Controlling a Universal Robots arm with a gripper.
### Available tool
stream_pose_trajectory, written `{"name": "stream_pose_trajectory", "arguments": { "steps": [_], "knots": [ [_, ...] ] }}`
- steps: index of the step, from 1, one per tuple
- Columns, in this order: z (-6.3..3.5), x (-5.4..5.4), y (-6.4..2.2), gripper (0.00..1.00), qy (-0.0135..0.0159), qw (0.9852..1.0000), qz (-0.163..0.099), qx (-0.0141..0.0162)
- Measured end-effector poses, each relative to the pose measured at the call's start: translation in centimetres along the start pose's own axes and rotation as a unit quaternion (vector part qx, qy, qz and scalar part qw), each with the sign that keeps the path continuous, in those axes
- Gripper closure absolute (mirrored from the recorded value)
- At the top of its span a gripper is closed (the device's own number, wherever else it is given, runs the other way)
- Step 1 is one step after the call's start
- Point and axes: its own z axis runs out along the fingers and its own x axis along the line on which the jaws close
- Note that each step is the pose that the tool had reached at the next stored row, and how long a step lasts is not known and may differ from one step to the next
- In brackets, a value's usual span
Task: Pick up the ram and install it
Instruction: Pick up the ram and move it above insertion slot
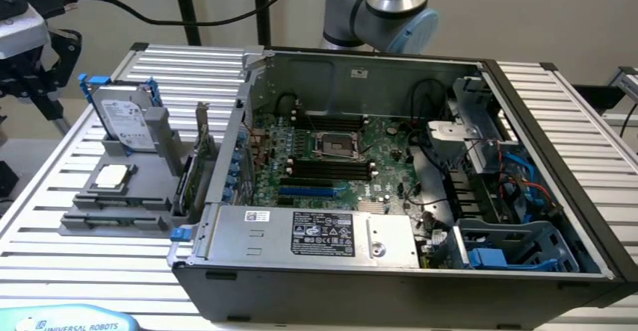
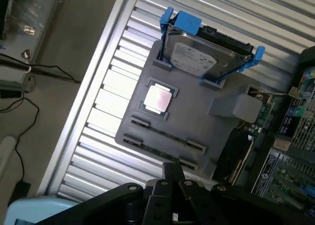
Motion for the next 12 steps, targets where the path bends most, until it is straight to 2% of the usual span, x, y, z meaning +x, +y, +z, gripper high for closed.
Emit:
{"name": "stream_pose_trajectory", "arguments": {
  "steps": [3, 6, 9, 12],
  "knots": [
    [0.04, 0.0, 0.0, 0.89, 0.0016, 0.9997, -0.026, -0.0006],
    [0.1, 0.0, 0.0, 0.89, 0.0032, 0.9985, -0.054, -0.0012],
    [0.16, 0.01, -0.01, 0.89, 0.005, 0.9967, -0.081, -0.0019],
    [0.25, 0.01, -0.01, 0.89, 0.0068, 0.9941, -0.109, -0.0026]
  ]
}}
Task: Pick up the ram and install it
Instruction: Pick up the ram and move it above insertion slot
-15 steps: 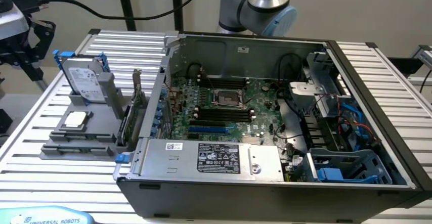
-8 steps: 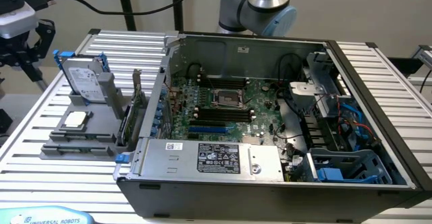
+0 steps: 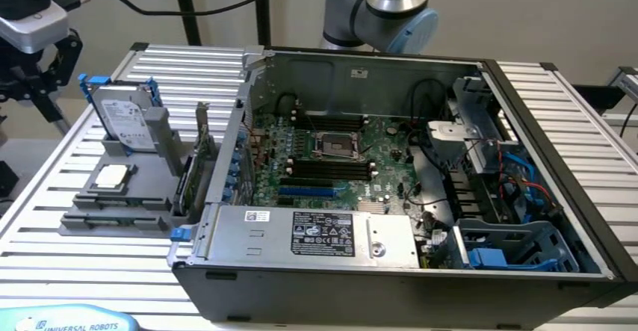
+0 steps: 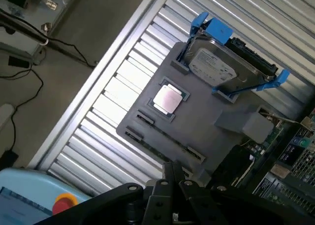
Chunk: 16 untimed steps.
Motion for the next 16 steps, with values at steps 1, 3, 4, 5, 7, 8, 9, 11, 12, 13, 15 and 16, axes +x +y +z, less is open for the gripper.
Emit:
{"name": "stream_pose_trajectory", "arguments": {
  "steps": [1, 3, 4, 5, 7, 8, 9, 11, 12, 13, 15, 16],
  "knots": [
    [0.03, 0.0, 0.0, 0.89, 0.0006, 1.0, -0.009, -0.0002],
    [0.1, 0.0, -0.01, 0.89, 0.0018, 0.9996, -0.027, -0.0007],
    [0.14, 0.0, -0.01, 0.89, 0.0023, 0.9993, -0.036, -0.0009],
    [0.17, 0.0, -0.01, 0.89, 0.0028, 0.999, -0.045, -0.0011],
    [0.24, 0.0, -0.01, 0.89, 0.0039, 0.998, -0.063, -0.0015],
    [0.27, 0.0, -0.01, 0.89, 0.0044, 0.9974, -0.072, -0.0016],
    [0.32, 0.0, -0.02, 0.89, 0.0049, 0.9967, -0.081, -0.0018],
    [0.41, 0.01, -0.02, 0.89, 0.0058, 0.995, -0.1, -0.0021],
    [0.44, 0.0, -0.02, 0.89, 0.0063, 0.9941, -0.109, -0.0023],
    [0.48, 0.0, -0.02, 0.89, 0.0068, 0.9931, -0.117, -0.0024],
    [0.57, 0.01, -0.03, 0.89, 0.0078, 0.9907, -0.136, -0.0027],
    [0.61, 0.01, -0.03, 0.89, 0.0082, 0.9895, -0.144, -0.0029]
  ]
}}
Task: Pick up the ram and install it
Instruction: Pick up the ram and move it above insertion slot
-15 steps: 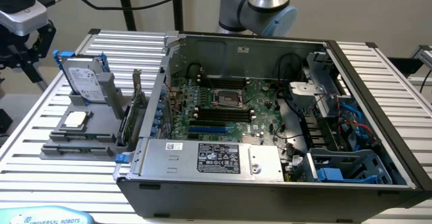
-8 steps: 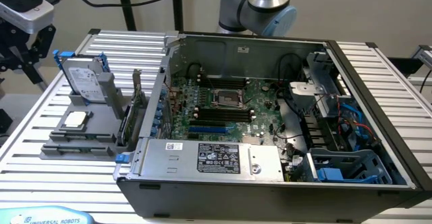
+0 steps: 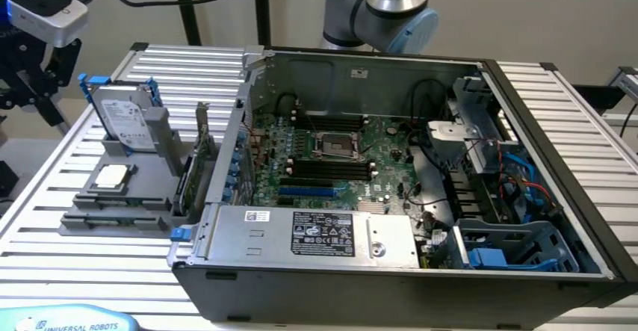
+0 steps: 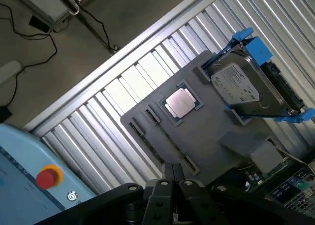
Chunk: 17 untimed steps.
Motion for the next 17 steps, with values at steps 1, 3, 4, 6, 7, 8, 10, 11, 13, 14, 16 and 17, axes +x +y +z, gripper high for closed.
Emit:
{"name": "stream_pose_trajectory", "arguments": {
  "steps": [1, 3, 4, 6, 7, 8, 10, 11, 13, 14, 16, 17],
  "knots": [
    [0.04, 0.0, 0.0, 0.89, 0.0005, 1.0, -0.009, -0.0001],
    [0.12, 0.0, -0.01, 0.89, 0.0015, 0.9996, -0.027, -0.0005],
    [0.17, 0.0, -0.01, 0.89, 0.002, 0.9993, -0.037, -0.0006],
    [0.25, 0.0, -0.01, 0.89, 0.0029, 0.9985, -0.055, -0.001],
    [0.29, 0.0, -0.02, 0.89, 0.0034, 0.998, -0.064, -0.0011],
    [0.34, 0.0, -0.02, 0.89, 0.0039, 0.9973, -0.073, -0.0012],
    [0.42, 0.0, -0.03, 0.89, 0.0049, 0.9959, -0.091, -0.0016],
    [0.45, 0.01, -0.03, 0.89, 0.0054, 0.995, -0.099, -0.0018],
    [0.54, 0.01, -0.03, 0.89, 0.0064, 0.993, -0.118, -0.0022],
    [0.57, 0.01, -0.04, 0.89, 0.007, 0.9919, -0.127, -0.0024],
    [0.64, 0.01, -0.02, 0.89, 0.0081, 0.9894, -0.145, -0.0029],
    [0.66, 0.01, -0.03, 0.89, 0.0086, 0.9881, -0.154, -0.0031]
  ]
}}
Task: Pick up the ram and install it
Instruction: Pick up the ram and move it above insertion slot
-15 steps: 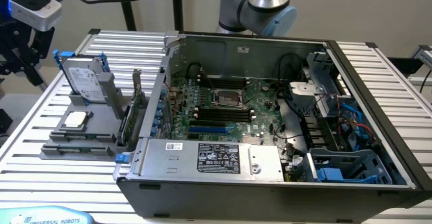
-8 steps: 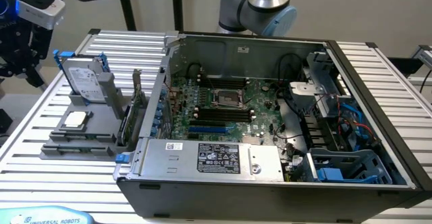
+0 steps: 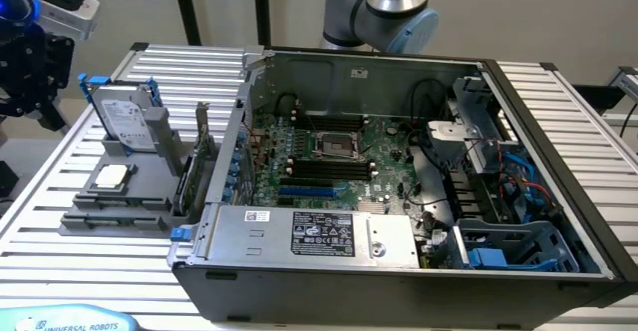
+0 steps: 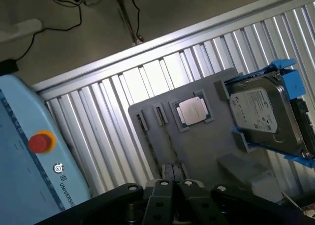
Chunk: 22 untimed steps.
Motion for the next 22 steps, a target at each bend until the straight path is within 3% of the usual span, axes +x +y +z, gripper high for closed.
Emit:
{"name": "stream_pose_trajectory", "arguments": {
  "steps": [3, 11, 17, 22],
  "knots": [
    [0.0, 0.03, 0.0, 0.89, 0.0013, 0.9998, -0.02, -0.0004],
    [0.02, 0.24, -0.08, 0.89, 0.0029, 0.9997, -0.024, -0.0013],
    [0.08, 0.21, -0.12, 0.89, 0.0057, 0.9973, -0.074, -0.0019],
    [0.28, 0.01, -0.72, 0.89, 0.0066, 0.9959, -0.09, -0.002]
  ]
}}
